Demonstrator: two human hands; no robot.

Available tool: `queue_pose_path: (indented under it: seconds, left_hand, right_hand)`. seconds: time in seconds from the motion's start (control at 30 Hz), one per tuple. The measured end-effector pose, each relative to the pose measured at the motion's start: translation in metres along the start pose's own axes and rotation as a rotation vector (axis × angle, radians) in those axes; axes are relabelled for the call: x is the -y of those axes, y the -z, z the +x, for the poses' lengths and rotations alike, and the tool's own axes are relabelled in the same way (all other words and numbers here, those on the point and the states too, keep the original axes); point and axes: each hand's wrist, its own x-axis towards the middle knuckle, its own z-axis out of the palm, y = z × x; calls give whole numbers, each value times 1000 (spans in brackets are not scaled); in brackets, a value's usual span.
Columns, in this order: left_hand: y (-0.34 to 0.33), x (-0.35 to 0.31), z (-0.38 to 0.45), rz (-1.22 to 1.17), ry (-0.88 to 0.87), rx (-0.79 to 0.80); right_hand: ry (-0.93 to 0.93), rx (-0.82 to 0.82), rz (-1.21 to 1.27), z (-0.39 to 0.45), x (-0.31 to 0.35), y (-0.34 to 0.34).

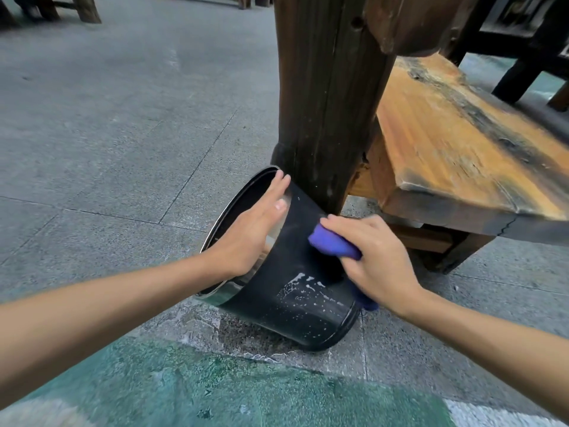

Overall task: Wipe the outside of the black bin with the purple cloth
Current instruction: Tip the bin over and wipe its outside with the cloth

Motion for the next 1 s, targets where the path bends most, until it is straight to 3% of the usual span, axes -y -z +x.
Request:
queue_pose_path:
  seconds: [0.23,0.33,0.47,0.63,0.77,0.9,1.0]
  left_hand:
    - [4,3,-1,-120,22,-32]
    - [19,11,-3,-117,52,-58]
    - [37,21,-5,-110,107,-96]
    - [49,29,-9,-23,128,-142]
    - [49,30,-9,36,110,-143]
    - [50,31,-7,9,110,-107]
    - [49,27,-7,-19,117,-112]
  right_hand:
    - [278,-8,-85,19,63,-28]
    - [496,110,-225,5,52,-35]
    - [565,256,-310,-22,24,-39]
    - [507,357,-337,-51,-20,-23]
    - [329,389,-285,-64,-42,-3]
    - [73,210,-52,-45,-41,7]
    - [53,88,60,-10,-15,4]
